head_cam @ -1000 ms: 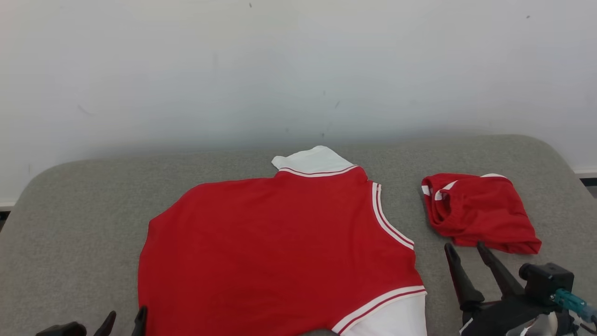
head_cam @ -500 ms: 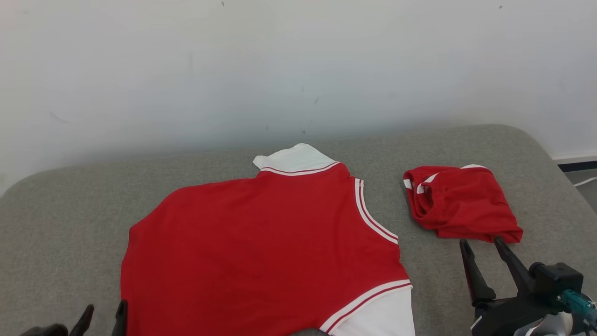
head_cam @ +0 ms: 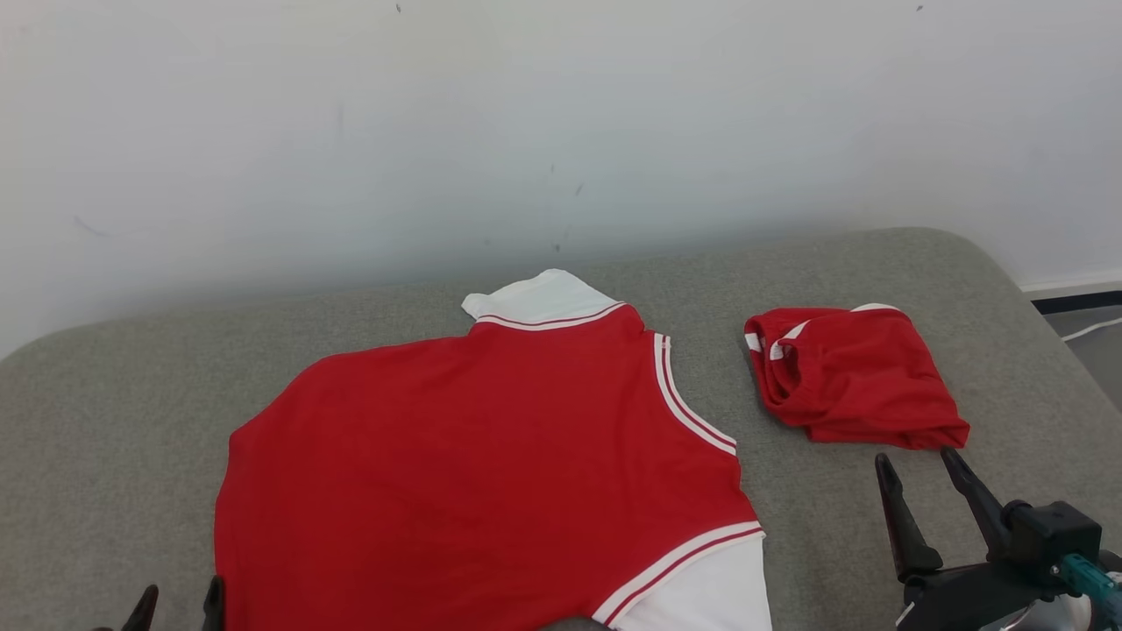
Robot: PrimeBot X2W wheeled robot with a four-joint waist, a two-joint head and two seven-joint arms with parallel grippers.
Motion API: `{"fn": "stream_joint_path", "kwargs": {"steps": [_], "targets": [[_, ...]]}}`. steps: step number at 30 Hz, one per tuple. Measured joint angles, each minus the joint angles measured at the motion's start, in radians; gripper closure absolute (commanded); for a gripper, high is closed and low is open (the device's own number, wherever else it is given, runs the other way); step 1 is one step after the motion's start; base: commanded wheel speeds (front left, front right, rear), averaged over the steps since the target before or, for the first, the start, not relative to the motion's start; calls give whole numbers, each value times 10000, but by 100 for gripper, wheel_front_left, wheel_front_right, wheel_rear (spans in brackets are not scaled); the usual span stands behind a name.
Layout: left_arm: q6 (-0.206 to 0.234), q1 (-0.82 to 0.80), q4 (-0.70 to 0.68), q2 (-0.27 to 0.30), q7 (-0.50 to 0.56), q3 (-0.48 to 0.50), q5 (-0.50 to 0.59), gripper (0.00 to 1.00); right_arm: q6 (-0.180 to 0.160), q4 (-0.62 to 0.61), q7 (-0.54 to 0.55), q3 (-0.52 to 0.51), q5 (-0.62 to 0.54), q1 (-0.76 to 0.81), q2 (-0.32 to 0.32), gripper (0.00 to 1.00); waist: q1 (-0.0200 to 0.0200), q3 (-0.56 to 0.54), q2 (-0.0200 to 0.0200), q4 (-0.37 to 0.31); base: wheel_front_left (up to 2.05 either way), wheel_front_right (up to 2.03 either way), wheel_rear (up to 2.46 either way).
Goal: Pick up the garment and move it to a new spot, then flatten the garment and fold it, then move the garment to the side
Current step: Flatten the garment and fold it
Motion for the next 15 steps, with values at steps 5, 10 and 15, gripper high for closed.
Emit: {"fn": "stream_joint_path", "kwargs": {"steps": [5, 10, 15], "targets": [[0, 117, -188, -153, 0, 428, 393, 0, 0, -54, -2, -176, -63, 1, 84, 0, 0, -9, 0, -28, 0, 0, 0], [0, 134, -370, -359, 0, 817, 522, 0, 0, -52, -2, -362, -153, 4, 192, 0, 0, -10, 0, -15, 0, 0, 0], [0, 411, -470, -537, 0, 1095, 859, 0, 0, -86, -4, -449, -403, 48, 399, 0, 0, -7, 0, -17, 0, 0, 0]]}}
